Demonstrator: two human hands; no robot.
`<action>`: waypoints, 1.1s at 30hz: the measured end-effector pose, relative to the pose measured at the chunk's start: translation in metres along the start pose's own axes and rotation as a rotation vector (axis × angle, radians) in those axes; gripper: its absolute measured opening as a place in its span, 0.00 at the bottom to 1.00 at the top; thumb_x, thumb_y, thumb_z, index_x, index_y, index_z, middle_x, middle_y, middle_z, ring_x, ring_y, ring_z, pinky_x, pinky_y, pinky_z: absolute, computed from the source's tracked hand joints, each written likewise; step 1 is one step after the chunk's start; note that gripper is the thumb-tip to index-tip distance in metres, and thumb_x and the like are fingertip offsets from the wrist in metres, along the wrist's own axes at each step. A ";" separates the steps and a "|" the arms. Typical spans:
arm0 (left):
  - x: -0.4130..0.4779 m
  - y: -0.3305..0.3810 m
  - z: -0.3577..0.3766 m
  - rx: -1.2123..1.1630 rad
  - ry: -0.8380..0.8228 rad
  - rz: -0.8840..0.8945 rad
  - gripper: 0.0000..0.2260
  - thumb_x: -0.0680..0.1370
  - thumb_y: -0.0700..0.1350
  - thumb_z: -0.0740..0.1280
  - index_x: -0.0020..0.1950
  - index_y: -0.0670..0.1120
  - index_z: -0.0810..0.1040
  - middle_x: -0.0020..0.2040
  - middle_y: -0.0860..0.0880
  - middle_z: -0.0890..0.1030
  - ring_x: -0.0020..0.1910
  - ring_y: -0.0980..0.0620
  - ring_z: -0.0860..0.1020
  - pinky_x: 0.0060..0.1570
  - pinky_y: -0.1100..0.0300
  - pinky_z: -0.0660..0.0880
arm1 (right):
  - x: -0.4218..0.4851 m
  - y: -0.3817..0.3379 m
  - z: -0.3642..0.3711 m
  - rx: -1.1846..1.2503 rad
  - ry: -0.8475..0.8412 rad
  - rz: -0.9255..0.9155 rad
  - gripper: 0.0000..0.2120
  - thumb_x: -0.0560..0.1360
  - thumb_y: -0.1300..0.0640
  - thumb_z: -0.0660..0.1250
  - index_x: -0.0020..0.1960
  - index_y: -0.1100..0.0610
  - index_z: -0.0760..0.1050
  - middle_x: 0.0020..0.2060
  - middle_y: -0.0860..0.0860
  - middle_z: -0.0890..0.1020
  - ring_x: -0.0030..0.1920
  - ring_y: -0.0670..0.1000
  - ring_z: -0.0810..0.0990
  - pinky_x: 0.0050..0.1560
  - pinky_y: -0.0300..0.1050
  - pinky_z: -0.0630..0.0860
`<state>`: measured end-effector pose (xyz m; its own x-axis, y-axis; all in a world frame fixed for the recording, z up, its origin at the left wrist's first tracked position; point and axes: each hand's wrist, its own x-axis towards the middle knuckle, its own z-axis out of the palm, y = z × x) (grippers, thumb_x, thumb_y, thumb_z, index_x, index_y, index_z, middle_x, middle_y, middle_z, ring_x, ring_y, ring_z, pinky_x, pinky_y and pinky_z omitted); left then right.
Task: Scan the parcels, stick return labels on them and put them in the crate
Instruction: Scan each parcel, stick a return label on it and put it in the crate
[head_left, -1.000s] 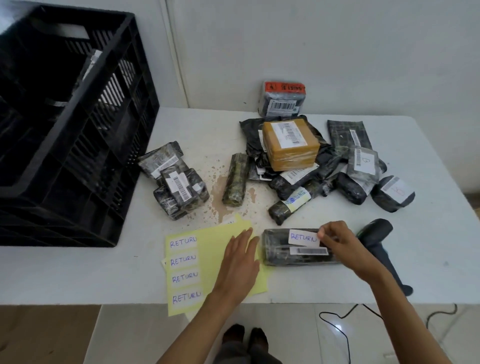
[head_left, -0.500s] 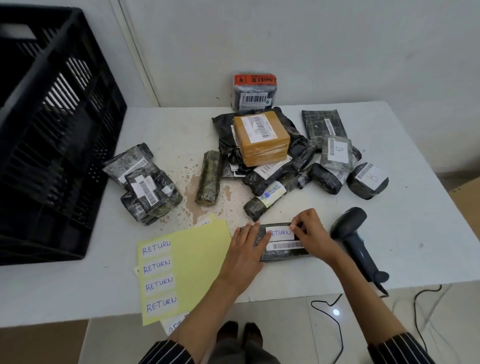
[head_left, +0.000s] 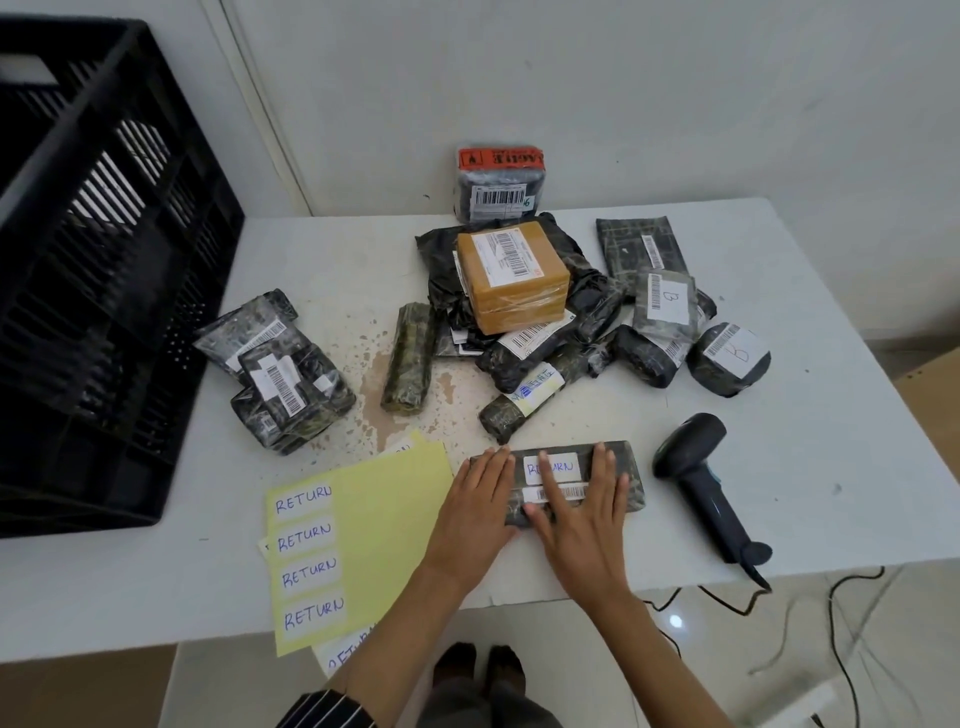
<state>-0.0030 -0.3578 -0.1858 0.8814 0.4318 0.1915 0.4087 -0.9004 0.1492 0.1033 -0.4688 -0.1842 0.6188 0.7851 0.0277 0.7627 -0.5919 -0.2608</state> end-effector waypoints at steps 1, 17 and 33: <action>0.000 0.000 0.001 -0.004 0.019 0.003 0.40 0.56 0.56 0.80 0.63 0.39 0.76 0.60 0.44 0.79 0.58 0.47 0.79 0.58 0.50 0.74 | 0.000 -0.001 0.003 -0.020 -0.014 -0.007 0.27 0.79 0.36 0.44 0.72 0.44 0.63 0.72 0.68 0.54 0.74 0.67 0.50 0.73 0.59 0.43; 0.004 0.009 0.021 -0.172 0.109 -0.128 0.28 0.78 0.65 0.49 0.67 0.45 0.66 0.62 0.42 0.73 0.63 0.46 0.66 0.63 0.45 0.70 | 0.017 0.031 -0.021 0.036 0.076 0.057 0.31 0.80 0.40 0.45 0.64 0.62 0.71 0.66 0.57 0.73 0.64 0.56 0.70 0.65 0.49 0.60; 0.047 0.029 0.019 -0.146 0.062 -0.654 0.16 0.77 0.54 0.54 0.40 0.47 0.76 0.37 0.46 0.74 0.37 0.45 0.74 0.33 0.56 0.64 | 0.053 0.038 -0.005 0.147 0.157 0.073 0.17 0.77 0.52 0.50 0.46 0.60 0.75 0.43 0.55 0.76 0.47 0.59 0.75 0.43 0.50 0.71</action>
<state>0.0544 -0.3651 -0.1906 0.4458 0.8922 0.0721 0.8138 -0.4375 0.3825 0.1660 -0.4506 -0.1878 0.7019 0.6962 0.1504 0.6861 -0.6042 -0.4051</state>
